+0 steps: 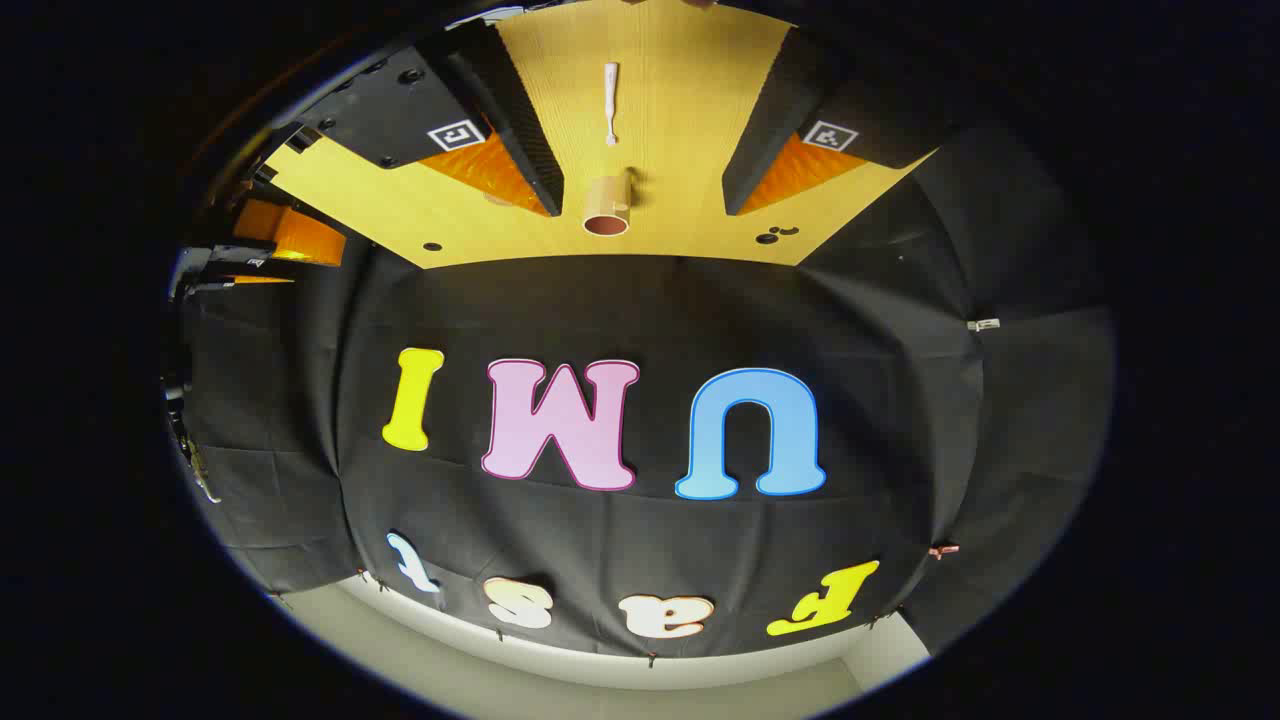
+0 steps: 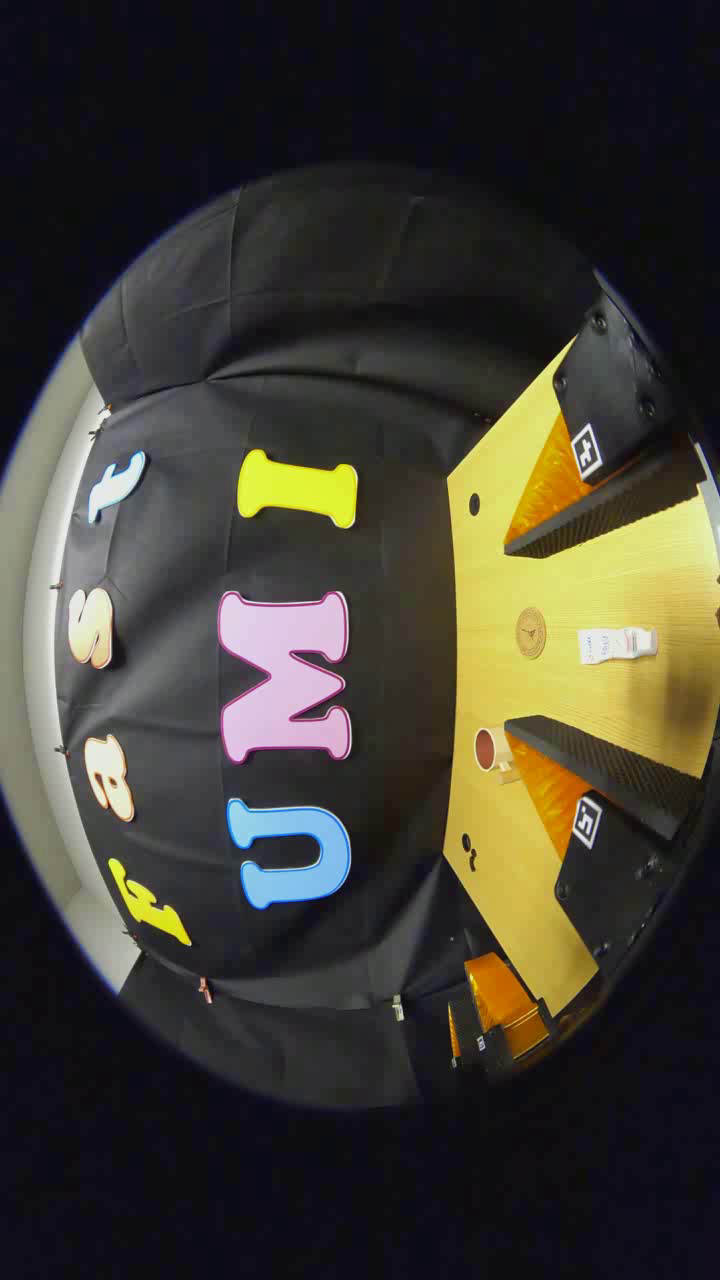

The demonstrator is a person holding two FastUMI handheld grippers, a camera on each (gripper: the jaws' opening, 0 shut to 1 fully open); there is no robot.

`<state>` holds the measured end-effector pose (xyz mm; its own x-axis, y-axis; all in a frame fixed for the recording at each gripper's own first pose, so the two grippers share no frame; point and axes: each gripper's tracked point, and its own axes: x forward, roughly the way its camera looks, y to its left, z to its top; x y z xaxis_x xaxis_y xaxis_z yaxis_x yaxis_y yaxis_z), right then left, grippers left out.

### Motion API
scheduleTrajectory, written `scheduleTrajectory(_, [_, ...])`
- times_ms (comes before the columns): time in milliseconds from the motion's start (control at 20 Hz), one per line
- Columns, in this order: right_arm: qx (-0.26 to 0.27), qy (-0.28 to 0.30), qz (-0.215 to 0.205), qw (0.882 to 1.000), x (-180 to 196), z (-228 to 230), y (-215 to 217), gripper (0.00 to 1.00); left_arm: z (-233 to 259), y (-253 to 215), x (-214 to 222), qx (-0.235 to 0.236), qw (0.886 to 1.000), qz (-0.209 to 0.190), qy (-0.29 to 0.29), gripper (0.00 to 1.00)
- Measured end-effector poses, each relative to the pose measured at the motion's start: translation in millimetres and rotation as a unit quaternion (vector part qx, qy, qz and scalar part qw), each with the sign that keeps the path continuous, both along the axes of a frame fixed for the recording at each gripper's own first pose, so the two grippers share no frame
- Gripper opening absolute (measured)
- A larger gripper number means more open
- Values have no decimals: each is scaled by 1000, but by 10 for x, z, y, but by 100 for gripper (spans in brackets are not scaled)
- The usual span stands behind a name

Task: Put the toothbrush and toothpaste on the desktop into the cup, then pick up the cup and place it on the coaster on the desktop.

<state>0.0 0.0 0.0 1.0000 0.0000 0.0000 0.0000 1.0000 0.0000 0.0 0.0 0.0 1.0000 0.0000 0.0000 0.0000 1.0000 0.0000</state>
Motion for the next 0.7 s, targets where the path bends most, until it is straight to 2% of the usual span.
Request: scheduleTrajectory(700, [17,24,-3,1000,237,-133,-93,98,-31,-156,198,18,1000,-15,11,99])
